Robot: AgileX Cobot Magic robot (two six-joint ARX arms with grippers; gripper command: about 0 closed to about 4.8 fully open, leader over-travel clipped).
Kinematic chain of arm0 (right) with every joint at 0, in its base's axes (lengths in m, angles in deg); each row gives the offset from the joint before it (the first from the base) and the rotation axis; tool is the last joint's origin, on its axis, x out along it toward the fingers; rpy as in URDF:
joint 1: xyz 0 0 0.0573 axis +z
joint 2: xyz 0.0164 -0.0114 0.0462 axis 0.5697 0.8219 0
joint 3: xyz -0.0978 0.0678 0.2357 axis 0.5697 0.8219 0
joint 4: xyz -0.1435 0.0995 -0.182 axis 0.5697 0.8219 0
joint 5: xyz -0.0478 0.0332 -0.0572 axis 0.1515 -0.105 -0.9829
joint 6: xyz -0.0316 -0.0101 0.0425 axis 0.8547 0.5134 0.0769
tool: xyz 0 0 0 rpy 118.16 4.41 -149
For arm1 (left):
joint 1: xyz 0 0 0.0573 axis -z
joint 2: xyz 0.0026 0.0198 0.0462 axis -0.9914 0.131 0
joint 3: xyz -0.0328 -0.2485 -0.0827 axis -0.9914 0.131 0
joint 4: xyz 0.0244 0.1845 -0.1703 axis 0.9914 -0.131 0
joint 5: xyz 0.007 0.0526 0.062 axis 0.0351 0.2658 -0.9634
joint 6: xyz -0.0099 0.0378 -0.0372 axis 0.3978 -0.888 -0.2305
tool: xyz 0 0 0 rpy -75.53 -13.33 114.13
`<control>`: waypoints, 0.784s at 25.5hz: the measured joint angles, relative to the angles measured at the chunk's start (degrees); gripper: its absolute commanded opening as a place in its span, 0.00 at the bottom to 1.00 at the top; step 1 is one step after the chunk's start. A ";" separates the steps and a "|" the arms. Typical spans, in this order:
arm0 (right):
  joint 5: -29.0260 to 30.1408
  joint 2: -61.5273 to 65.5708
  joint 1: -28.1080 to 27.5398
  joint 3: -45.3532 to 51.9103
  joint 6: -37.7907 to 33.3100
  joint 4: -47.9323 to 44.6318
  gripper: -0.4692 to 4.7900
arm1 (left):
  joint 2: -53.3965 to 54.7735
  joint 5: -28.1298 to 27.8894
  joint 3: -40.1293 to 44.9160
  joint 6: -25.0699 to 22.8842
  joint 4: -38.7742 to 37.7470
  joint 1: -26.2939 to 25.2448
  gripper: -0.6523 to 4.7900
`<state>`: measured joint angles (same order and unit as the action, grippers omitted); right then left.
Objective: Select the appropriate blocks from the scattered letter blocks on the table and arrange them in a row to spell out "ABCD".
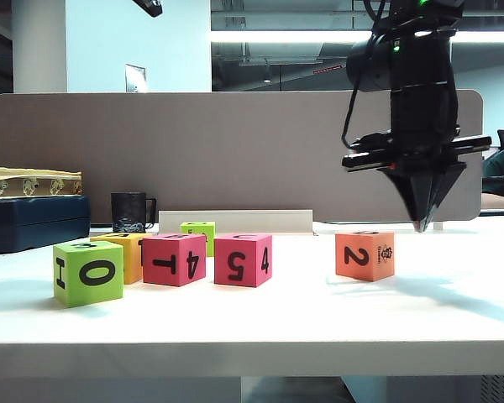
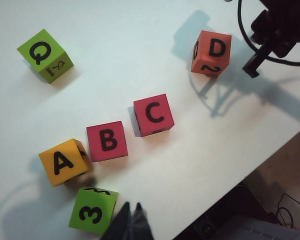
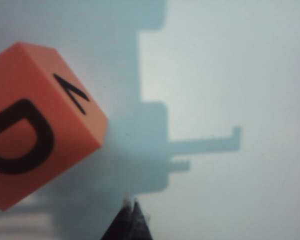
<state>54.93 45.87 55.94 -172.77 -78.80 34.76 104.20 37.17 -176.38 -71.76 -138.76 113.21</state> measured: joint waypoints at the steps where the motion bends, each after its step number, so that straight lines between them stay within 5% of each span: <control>1: 0.07 0.26 0.04 0.00 0.02 -0.15 0.09 | 0.00 0.00 0.00 0.00 0.09 0.02 0.11; 20: 4.20 4.81 0.02 0.07 0.00 -9.42 0.09 | 0.02 -0.48 0.00 -1.03 1.46 0.00 0.11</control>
<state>59.13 50.67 55.96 -172.71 -78.80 25.34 104.22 36.69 -176.38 -72.79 -137.30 113.21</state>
